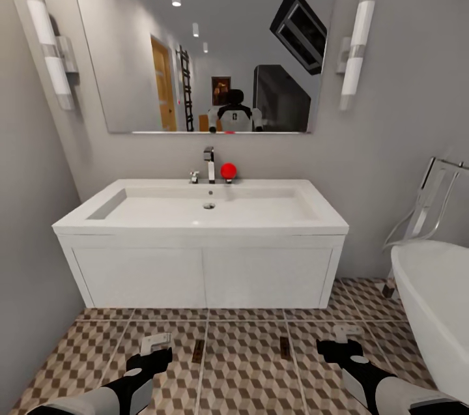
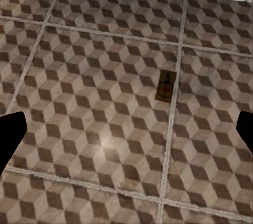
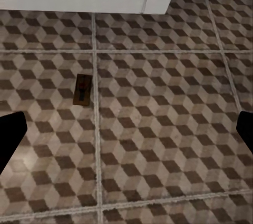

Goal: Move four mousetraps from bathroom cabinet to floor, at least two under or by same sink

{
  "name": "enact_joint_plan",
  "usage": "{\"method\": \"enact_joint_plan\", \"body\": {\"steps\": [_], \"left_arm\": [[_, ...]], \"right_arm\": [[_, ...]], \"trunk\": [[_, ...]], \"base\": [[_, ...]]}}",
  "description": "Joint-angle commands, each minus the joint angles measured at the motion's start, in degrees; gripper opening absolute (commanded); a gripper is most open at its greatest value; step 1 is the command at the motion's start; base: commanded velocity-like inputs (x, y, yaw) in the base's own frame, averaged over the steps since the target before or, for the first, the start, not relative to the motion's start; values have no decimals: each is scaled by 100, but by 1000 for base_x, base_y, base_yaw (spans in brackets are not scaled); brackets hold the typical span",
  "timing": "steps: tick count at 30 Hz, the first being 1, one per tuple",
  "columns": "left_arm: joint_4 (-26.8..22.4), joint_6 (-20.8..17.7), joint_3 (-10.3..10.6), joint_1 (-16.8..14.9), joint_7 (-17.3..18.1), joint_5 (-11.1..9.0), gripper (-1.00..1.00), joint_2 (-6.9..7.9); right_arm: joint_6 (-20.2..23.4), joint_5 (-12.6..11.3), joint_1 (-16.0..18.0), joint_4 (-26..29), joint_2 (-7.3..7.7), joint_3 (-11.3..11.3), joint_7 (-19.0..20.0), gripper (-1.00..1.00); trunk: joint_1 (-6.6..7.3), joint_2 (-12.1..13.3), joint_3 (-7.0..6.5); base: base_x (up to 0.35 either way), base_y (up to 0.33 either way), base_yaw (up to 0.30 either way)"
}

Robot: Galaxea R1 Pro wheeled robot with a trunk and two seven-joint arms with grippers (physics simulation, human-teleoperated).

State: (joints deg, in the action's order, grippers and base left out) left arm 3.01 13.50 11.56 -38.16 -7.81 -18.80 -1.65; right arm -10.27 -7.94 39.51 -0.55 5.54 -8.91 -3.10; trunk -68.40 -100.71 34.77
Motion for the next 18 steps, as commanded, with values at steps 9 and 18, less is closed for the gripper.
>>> {"method": "enact_joint_plan", "body": {"steps": [9, 18], "left_arm": [[24, 38, 48, -9, -10, -36, 100, 6], [25, 38, 48, -8, -10, -36, 100, 6]], "right_arm": [[-19, -59, 4, -6, 0, -50, -6, 100], [-19, -59, 4, -6, 0, -50, -6, 100]], "trunk": [[199, 359, -156], [397, 720, -318]], "base": [[0, 0, 0], [-7, -34, 0]]}}
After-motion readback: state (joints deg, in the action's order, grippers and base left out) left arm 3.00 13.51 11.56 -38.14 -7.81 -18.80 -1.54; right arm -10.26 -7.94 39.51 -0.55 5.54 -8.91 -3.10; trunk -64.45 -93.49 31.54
